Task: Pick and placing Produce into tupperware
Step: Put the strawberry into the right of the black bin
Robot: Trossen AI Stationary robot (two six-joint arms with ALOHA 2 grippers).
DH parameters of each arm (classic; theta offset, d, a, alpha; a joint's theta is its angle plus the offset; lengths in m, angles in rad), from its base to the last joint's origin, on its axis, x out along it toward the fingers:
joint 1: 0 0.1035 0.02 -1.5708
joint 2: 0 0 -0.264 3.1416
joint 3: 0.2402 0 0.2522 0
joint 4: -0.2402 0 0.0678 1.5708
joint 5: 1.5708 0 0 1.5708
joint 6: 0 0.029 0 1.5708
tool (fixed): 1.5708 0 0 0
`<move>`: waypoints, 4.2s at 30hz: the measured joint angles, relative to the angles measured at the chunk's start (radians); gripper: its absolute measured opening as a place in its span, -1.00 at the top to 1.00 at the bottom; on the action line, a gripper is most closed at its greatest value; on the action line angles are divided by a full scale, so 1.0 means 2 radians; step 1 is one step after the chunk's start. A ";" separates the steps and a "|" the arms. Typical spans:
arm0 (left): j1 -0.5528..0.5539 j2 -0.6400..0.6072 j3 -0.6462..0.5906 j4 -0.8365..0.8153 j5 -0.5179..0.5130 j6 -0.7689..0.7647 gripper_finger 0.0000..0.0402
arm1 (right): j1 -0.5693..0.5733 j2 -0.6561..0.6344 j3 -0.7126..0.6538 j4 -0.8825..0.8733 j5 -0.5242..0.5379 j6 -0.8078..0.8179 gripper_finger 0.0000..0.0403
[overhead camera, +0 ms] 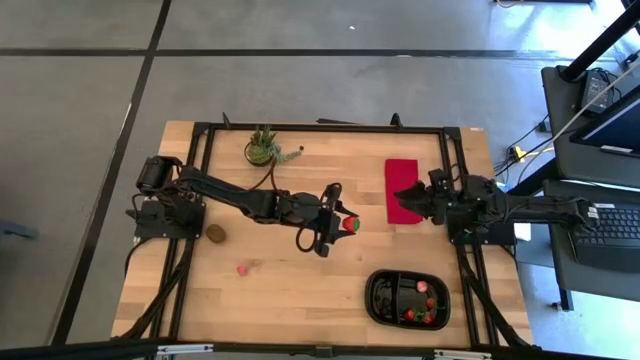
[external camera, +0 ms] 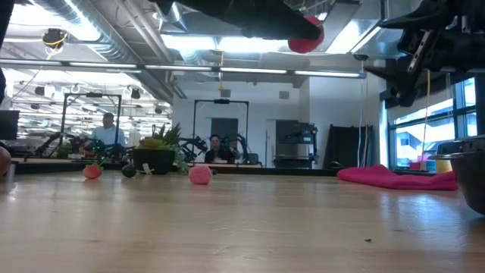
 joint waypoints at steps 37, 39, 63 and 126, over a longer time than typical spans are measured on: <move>0.016 0.000 -0.001 0.108 0.030 0.040 0.00 | 0.098 0.376 0.164 0.215 0.018 -0.068 -0.91; 0.016 0.000 -0.001 0.108 0.030 0.041 -0.01 | 0.102 0.398 0.178 0.214 0.017 -0.071 -0.91; 0.010 0.000 -0.001 0.107 0.020 0.052 -0.02 | 0.119 0.451 0.229 0.208 0.004 -0.093 -0.24; -0.111 -0.043 -0.001 -0.036 -0.214 0.071 -0.48 | 0.152 0.444 0.228 -0.039 -0.146 0.015 0.17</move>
